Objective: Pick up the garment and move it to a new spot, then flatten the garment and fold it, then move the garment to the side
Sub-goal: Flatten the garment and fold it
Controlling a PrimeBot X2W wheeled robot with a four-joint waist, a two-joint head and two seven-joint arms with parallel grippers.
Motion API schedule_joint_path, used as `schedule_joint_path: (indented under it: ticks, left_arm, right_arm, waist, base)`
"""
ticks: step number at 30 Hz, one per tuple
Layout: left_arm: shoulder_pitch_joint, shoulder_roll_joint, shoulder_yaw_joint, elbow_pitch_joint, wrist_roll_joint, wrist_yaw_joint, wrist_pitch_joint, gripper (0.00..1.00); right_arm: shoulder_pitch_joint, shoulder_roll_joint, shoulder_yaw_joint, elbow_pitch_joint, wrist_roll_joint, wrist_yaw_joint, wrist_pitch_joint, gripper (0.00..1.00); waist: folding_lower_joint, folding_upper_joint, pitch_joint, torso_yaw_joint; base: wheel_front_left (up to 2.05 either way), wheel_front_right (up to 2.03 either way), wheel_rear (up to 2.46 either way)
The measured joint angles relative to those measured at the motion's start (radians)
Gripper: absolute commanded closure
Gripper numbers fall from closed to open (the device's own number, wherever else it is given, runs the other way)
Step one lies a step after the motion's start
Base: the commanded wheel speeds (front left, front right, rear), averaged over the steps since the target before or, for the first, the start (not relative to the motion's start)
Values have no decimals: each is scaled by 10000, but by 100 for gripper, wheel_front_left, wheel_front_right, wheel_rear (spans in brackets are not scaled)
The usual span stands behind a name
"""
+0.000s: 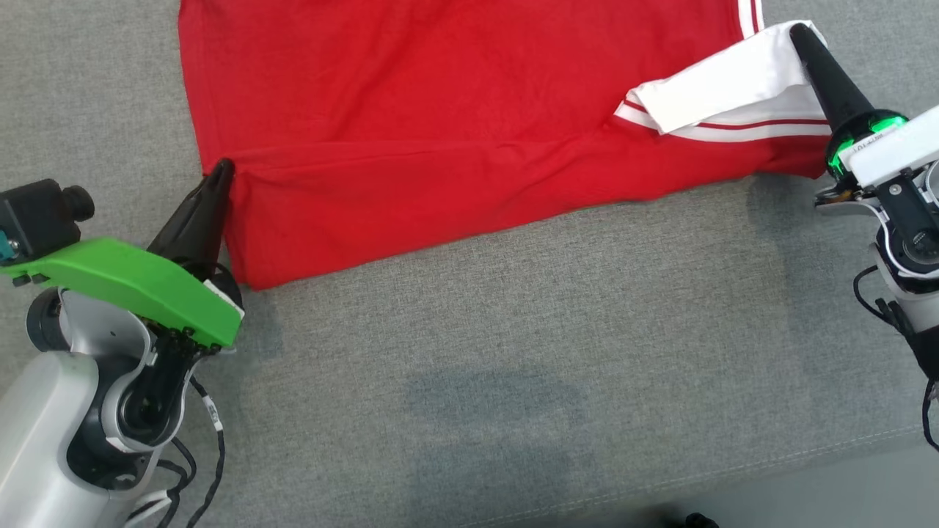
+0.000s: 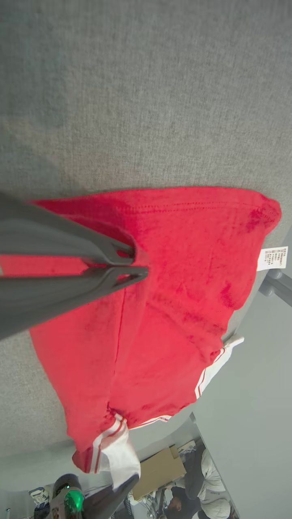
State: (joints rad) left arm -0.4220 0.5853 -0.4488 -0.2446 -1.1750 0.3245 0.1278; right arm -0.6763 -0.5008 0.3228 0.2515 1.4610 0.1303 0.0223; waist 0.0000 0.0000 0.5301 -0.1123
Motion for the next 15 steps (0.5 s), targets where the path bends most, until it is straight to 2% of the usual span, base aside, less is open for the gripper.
schedule_joint_path:
  ticks: [9,10,11,12,13,15]
  left_arm:
    - [-518,-410,-353,1532,211,-125,25,100]
    - [-596,-608,-393,1785,240,-163,-61,100]
    - [-618,-673,-453,1904,267,-165,-63,73]
    - [-622,-704,-518,2000,311,-169,-75,43]
    - [-629,-706,-598,2094,384,-178,-77,0]
    - [-625,-675,-717,2249,571,-180,-165,0]
  right_arm:
    - [-1306,374,410,1653,-1074,0,470,100]
    - [-1512,479,474,2056,-1434,0,447,100]
    - [-1591,485,573,2201,-1691,0,435,0]
    - [-1651,485,662,2286,-1914,0,458,0]
    - [-1697,495,700,2337,-2094,0,408,0]
    - [-1715,466,685,2303,-2391,0,247,0]
  waist:
    - [0,0,-74,59]
    - [0,0,-110,77]
    - [0,0,-138,91]
    - [0,0,-169,107]
    - [0,0,-203,123]
    - [0,0,-292,150]
  base:
    - [0,0,0]
    - [0,0,0]
    - [0,0,0]
    - [0,0,0]
    - [0,0,0]
    - [0,0,0]
